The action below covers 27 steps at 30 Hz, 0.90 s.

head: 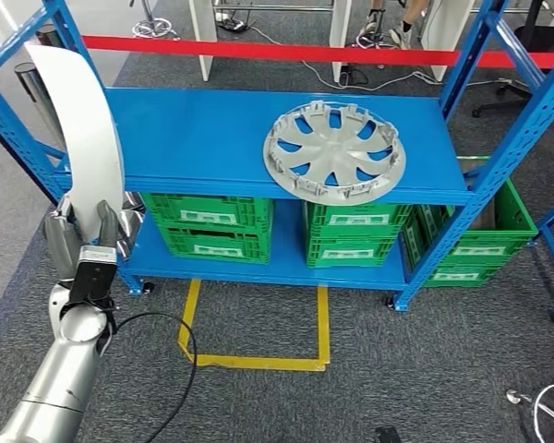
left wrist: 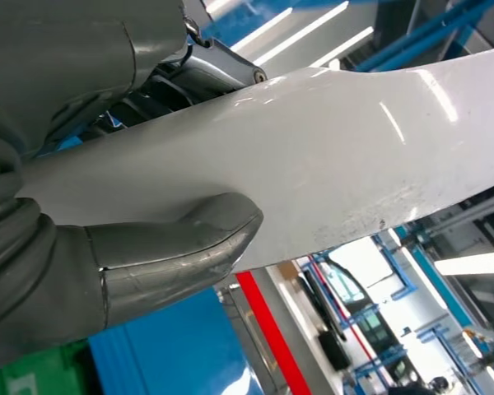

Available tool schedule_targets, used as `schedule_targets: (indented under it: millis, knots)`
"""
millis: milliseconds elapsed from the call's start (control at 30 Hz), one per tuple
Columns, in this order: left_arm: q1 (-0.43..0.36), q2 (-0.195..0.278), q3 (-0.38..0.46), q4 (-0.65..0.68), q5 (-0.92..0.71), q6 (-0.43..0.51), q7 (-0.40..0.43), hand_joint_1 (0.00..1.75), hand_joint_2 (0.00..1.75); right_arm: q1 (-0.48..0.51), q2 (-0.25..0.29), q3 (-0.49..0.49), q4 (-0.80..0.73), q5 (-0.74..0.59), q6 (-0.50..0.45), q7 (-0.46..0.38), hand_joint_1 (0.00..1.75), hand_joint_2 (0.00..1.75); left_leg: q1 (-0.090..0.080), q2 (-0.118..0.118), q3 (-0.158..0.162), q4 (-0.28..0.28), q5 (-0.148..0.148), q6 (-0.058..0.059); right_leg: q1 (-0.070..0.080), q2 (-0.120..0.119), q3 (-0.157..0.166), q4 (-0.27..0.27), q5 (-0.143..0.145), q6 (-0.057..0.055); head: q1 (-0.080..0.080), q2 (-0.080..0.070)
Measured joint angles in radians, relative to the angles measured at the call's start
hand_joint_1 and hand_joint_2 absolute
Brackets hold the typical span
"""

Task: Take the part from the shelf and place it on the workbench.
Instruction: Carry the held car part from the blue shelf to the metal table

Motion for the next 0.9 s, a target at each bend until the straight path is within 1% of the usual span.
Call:
schedule_targets:
  millis: [33, 67, 100, 133, 167, 200, 233, 267, 300, 333, 367, 400, 433, 467, 500, 533, 567, 600, 633, 667, 700, 733, 767, 800, 833, 867, 900]
  knots:
    - [0.006, 0.001, 0.003, -0.002, 0.001, 0.0, 0.0, 1.75, 1.75, 0.0, 0.0, -0.006, 0.0, -0.004, 0.002, -0.002, 0.0, 0.0, -0.001, 0.0, -0.015, 0.001, 0.01, 0.003, -0.001, -0.001, -0.015, 0.064, -0.048, 0.002, 0.001, 0.0]
    - [0.012, 0.002, 0.007, -0.005, 0.001, 0.0, 0.0, 1.75, 1.75, 0.0, 0.0, -0.013, 0.0, -0.008, 0.004, -0.005, 0.0, 0.0, -0.003, 0.001, -0.031, 0.003, 0.021, 0.003, -0.001, -0.001, -0.023, 0.127, -0.077, 0.004, 0.001, 0.0]
    - [0.019, 0.002, 0.01, -0.008, 0.002, 0.0, 0.001, 1.75, 1.75, -0.001, -0.001, -0.018, 0.0, -0.01, 0.005, -0.008, 0.0, 0.0, -0.004, 0.002, -0.047, 0.006, 0.032, 0.004, -0.001, -0.001, -0.023, 0.172, -0.08, 0.005, 0.001, 0.0]
    - [0.026, 0.003, 0.013, -0.01, 0.002, 0.0, 0.001, 1.75, 1.75, -0.001, -0.002, -0.023, 0.0, -0.012, 0.006, -0.01, 0.0, 0.0, -0.005, 0.003, -0.065, 0.01, 0.042, 0.003, -0.001, -0.002, -0.011, 0.189, -0.06, 0.006, 0.001, 0.0]
    - [0.031, 0.003, 0.015, -0.013, 0.002, 0.001, 0.001, 1.75, 1.75, -0.001, -0.002, -0.027, 0.0, -0.013, 0.006, -0.012, 0.0, 0.0, -0.005, 0.003, -0.081, 0.015, 0.051, 0.001, -0.001, -0.002, 0.016, 0.175, -0.028, 0.005, 0.001, 0.0]
    - [0.035, 0.004, 0.018, -0.018, 0.001, 0.001, 0.001, 1.75, 1.75, -0.002, -0.004, -0.03, 0.0, -0.013, 0.006, -0.013, 0.0, 0.0, -0.005, 0.003, -0.097, 0.022, 0.059, -0.001, -0.001, -0.002, 0.058, 0.128, 0.0, 0.003, 0.001, 0.0]
    - [0.04, 0.005, 0.022, -0.025, 0.001, 0.002, 0.001, 1.75, 1.75, -0.005, -0.005, -0.032, 0.0, -0.013, 0.007, -0.014, 0.0, 0.0, -0.006, 0.004, -0.111, 0.028, 0.066, -0.004, 0.0, -0.003, 0.114, 0.056, 0.008, 0.0, 0.001, 0.0]
    - [0.045, 0.006, 0.026, -0.033, 0.001, 0.003, 0.001, 1.75, 1.75, -0.008, -0.006, -0.034, 0.0, -0.012, 0.007, -0.015, 0.0, 0.0, -0.007, 0.004, -0.122, 0.034, 0.073, -0.008, 0.001, -0.004, 0.167, -0.021, -0.001, -0.003, 0.001, 0.0]
    - [0.049, 0.008, 0.03, -0.041, 0.0, 0.005, 0.001, 1.75, 1.75, -0.011, -0.007, -0.036, 0.0, -0.012, 0.007, -0.015, 0.0, 0.0, -0.007, 0.005, -0.131, 0.038, 0.083, -0.013, 0.004, -0.003, 0.205, -0.08, -0.016, -0.005, 0.0, 0.0]
    - [0.052, 0.01, 0.034, -0.049, 0.0, 0.006, 0.001, 1.75, 1.75, -0.014, -0.007, -0.038, 0.0, -0.011, 0.007, -0.015, 0.0, 0.0, -0.007, 0.007, -0.139, 0.039, 0.093, -0.017, 0.006, -0.003, 0.224, -0.117, -0.03, -0.007, 0.0, 0.0]
    - [0.057, 0.012, 0.037, -0.055, -0.001, 0.007, 0.001, 1.75, 1.75, -0.015, -0.007, -0.04, 0.0, -0.01, 0.007, -0.015, 0.0, 0.0, -0.007, 0.007, -0.144, 0.038, 0.105, -0.022, 0.005, -0.002, 0.22, -0.131, -0.03, -0.009, -0.001, 0.0]
    - [0.062, 0.013, 0.04, -0.061, -0.002, 0.008, 0.001, 1.75, 1.75, -0.015, -0.007, -0.041, 0.0, -0.01, 0.007, -0.015, 0.0, 0.0, -0.007, 0.005, -0.151, 0.039, 0.107, -0.027, 0.003, -0.002, 0.213, -0.133, -0.022, -0.013, 0.0, 0.0]
    - [0.068, 0.014, 0.043, -0.066, -0.002, 0.008, 0.001, 1.75, 1.75, -0.015, -0.007, -0.042, 0.0, -0.009, 0.007, -0.015, 0.0, 0.0, -0.007, 0.002, -0.158, 0.048, 0.092, -0.033, 0.0, -0.003, 0.205, -0.134, -0.014, -0.021, -0.001, 0.0]
    - [0.074, 0.016, 0.045, -0.072, -0.003, 0.009, 0.001, 1.75, 1.75, -0.015, -0.007, -0.043, 0.0, -0.008, 0.007, -0.014, 0.0, 0.0, -0.005, 0.0, -0.167, 0.076, 0.057, -0.04, -0.003, -0.005, 0.196, -0.136, -0.004, -0.029, -0.004, 0.0]
    - [0.078, 0.018, 0.048, -0.078, -0.004, 0.009, 0.001, 1.75, 1.75, -0.016, -0.007, -0.043, 0.0, -0.007, 0.007, -0.014, 0.0, 0.0, -0.001, -0.002, -0.179, 0.125, 0.006, -0.047, -0.004, -0.007, 0.189, -0.134, 0.004, -0.037, -0.006, 0.0]
    - [0.082, 0.02, 0.051, -0.082, -0.005, 0.01, 0.001, 1.75, 1.75, -0.017, -0.007, -0.045, 0.0, -0.006, 0.007, -0.014, 0.0, 0.0, 0.003, -0.003, -0.19, 0.19, -0.046, -0.053, -0.004, -0.007, 0.176, -0.131, 0.012, -0.042, -0.008, 0.0]
    - [0.084, 0.022, 0.053, -0.085, -0.005, 0.01, 0.001, 1.75, 1.75, -0.019, -0.008, -0.046, 0.0, -0.005, 0.007, -0.014, 0.0, 0.0, 0.007, -0.003, -0.2, 0.259, -0.083, -0.057, -0.004, -0.008, 0.164, -0.127, 0.02, -0.043, -0.009, 0.0]
    - [0.087, 0.022, 0.055, -0.087, -0.005, 0.01, 0.001, 1.75, 1.75, -0.02, -0.008, -0.047, 0.0, -0.005, 0.007, -0.014, 0.0, 0.0, 0.01, -0.003, -0.202, 0.309, -0.096, -0.061, -0.004, -0.008, 0.15, -0.122, 0.027, -0.042, -0.009, 0.0]
    - [0.088, 0.023, 0.056, -0.089, -0.005, 0.01, 0.001, 1.75, 1.75, -0.021, -0.008, -0.047, 0.0, -0.004, 0.007, -0.014, 0.0, 0.0, 0.013, -0.003, -0.193, 0.331, -0.084, -0.064, -0.004, -0.008, 0.136, -0.116, 0.033, -0.041, -0.01, 0.0]
    - [0.09, 0.023, 0.056, -0.092, -0.005, 0.01, 0.001, 1.75, 1.75, -0.021, -0.008, -0.048, 0.0, -0.004, 0.007, -0.014, 0.0, 0.0, 0.016, -0.003, -0.169, 0.319, -0.057, -0.066, -0.005, -0.009, 0.121, -0.109, 0.039, -0.039, -0.01, 0.0]
    - [0.09, 0.024, 0.056, -0.095, -0.005, 0.01, 0.001, 1.75, 1.75, -0.022, -0.008, -0.048, 0.0, -0.003, 0.006, -0.014, 0.0, 0.0, 0.019, -0.004, -0.131, 0.274, -0.029, -0.067, -0.006, -0.009, 0.108, -0.101, 0.044, -0.036, -0.01, 0.0]
    - [0.09, 0.024, 0.057, -0.098, -0.006, 0.01, 0.001, 1.75, 1.75, -0.024, -0.008, -0.048, 0.0, -0.003, 0.006, -0.014, 0.0, 0.0, 0.021, -0.006, -0.086, 0.213, -0.016, -0.068, -0.006, -0.009, 0.096, -0.095, 0.048, -0.032, -0.01, 0.0]
    - [0.091, 0.025, 0.057, -0.103, -0.007, 0.01, 0.001, 1.75, 1.75, -0.025, -0.008, -0.049, 0.0, -0.002, 0.005, -0.014, 0.0, 0.0, 0.021, -0.01, -0.043, 0.147, -0.017, -0.065, -0.005, -0.008, 0.087, -0.089, 0.054, -0.026, -0.009, 0.0]
    - [0.091, 0.026, 0.058, -0.108, -0.009, 0.009, 0.001, 1.75, 1.75, -0.028, -0.008, -0.049, 0.0, -0.002, 0.004, -0.015, 0.0, 0.0, 0.02, -0.013, -0.015, 0.096, -0.026, -0.061, -0.005, -0.007, 0.079, -0.086, 0.062, -0.02, -0.009, 0.0]
    - [0.092, 0.027, 0.059, -0.111, -0.011, 0.008, 0.002, 1.75, 1.75, -0.031, -0.009, -0.05, 0.0, -0.001, 0.002, -0.017, 0.0, 0.0, 0.017, -0.016, -0.003, 0.067, -0.036, -0.055, -0.004, -0.007, 0.072, -0.086, 0.072, -0.013, -0.009, 0.0]
    - [0.094, 0.028, 0.061, -0.114, -0.013, 0.006, 0.003, 1.75, 1.75, -0.033, -0.009, -0.05, 0.0, 0.0, 0.001, -0.018, 0.0, 0.0, 0.014, -0.017, -0.003, 0.053, -0.035, -0.047, -0.005, -0.006, 0.066, -0.088, 0.083, -0.005, -0.009, 0.0]
    - [0.096, 0.028, 0.062, -0.116, -0.015, 0.004, 0.004, 1.75, 1.75, -0.035, -0.01, -0.05, 0.0, 0.001, -0.001, -0.019, 0.0, 0.0, 0.015, -0.015, -0.009, 0.047, -0.03, -0.04, -0.007, -0.004, 0.056, -0.089, 0.088, 0.001, -0.009, 0.0]
